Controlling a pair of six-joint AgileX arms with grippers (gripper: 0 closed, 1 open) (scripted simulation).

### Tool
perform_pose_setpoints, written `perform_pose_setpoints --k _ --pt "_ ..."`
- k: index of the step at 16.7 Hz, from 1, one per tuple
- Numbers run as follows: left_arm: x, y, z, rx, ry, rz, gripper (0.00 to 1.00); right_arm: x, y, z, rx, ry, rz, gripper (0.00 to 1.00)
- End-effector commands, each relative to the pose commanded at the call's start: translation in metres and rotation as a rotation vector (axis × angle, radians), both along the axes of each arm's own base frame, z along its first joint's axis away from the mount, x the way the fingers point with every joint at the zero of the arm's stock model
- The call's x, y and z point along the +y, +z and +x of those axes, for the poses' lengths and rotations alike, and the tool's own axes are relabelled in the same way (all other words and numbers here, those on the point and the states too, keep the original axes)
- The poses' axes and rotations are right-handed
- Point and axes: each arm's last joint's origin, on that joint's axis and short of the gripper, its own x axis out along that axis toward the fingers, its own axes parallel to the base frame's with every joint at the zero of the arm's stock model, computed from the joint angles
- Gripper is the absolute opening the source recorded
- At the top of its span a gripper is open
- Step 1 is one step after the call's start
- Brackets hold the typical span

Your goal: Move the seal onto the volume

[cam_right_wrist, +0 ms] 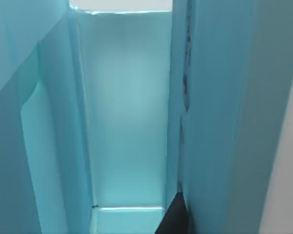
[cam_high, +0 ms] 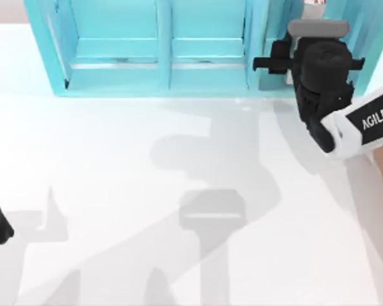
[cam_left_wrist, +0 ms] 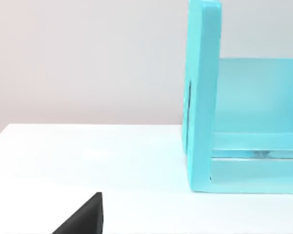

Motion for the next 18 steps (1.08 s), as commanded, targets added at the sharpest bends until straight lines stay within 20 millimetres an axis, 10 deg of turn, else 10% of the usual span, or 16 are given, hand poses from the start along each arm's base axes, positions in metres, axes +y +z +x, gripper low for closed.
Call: perform_pose_setpoints --k 8,18 --pt "0.000 0.000 0.000 0.000 0.000 0.000 1.00 0.008 0.019 -0.009 0.005 0.007 0.000 0.00" --pt "0.000 0.000 0.000 0.000 0.000 0.000 1.00 0.016 0.179 -0.140 -0.024 0.006 0.014 0.00"
